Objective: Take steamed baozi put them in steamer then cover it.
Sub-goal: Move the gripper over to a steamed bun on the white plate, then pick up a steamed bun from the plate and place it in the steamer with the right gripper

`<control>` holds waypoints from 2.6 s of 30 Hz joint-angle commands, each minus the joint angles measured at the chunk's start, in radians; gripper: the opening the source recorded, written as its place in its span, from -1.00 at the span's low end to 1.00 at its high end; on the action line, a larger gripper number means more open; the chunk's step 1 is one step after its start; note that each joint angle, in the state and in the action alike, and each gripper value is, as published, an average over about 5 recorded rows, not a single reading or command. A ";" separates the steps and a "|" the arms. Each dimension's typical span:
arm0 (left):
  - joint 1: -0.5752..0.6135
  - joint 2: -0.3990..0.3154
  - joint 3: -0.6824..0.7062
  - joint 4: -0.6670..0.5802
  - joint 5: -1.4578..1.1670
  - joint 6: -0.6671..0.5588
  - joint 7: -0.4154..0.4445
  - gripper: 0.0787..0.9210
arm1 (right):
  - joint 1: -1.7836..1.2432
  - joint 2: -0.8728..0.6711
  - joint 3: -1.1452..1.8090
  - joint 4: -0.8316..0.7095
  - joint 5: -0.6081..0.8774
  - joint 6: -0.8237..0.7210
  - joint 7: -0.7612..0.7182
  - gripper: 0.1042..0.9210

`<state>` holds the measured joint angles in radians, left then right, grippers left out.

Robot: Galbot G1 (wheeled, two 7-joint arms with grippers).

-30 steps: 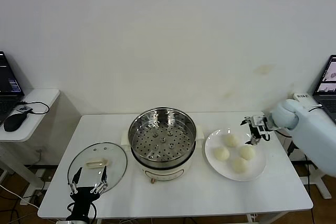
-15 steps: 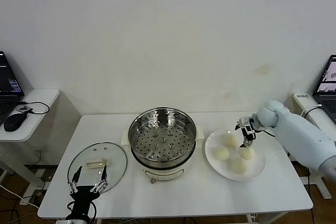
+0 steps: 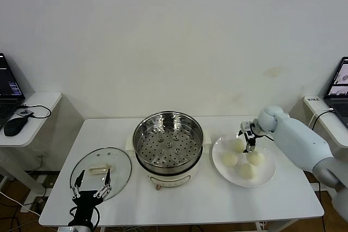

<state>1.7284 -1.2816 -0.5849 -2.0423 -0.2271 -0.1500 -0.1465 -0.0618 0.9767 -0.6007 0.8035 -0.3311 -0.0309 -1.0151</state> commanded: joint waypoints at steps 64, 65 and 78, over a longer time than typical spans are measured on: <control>0.022 0.006 -0.030 -0.027 -0.034 -0.005 0.007 0.77 | 0.602 0.258 -0.700 0.393 0.335 0.210 0.092 0.28; 0.022 0.005 -0.031 -0.027 -0.034 -0.005 0.007 0.77 | 0.591 0.262 -0.701 0.379 0.315 0.224 0.092 0.28; 0.022 0.007 -0.033 -0.025 -0.031 -0.006 0.008 0.77 | 0.482 0.292 -0.670 0.253 0.154 0.337 0.132 0.27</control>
<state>1.7480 -1.2770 -0.6148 -2.0676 -0.2594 -0.1556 -0.1388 0.4654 1.2411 -1.2683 1.1129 -0.0978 0.2478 -0.8937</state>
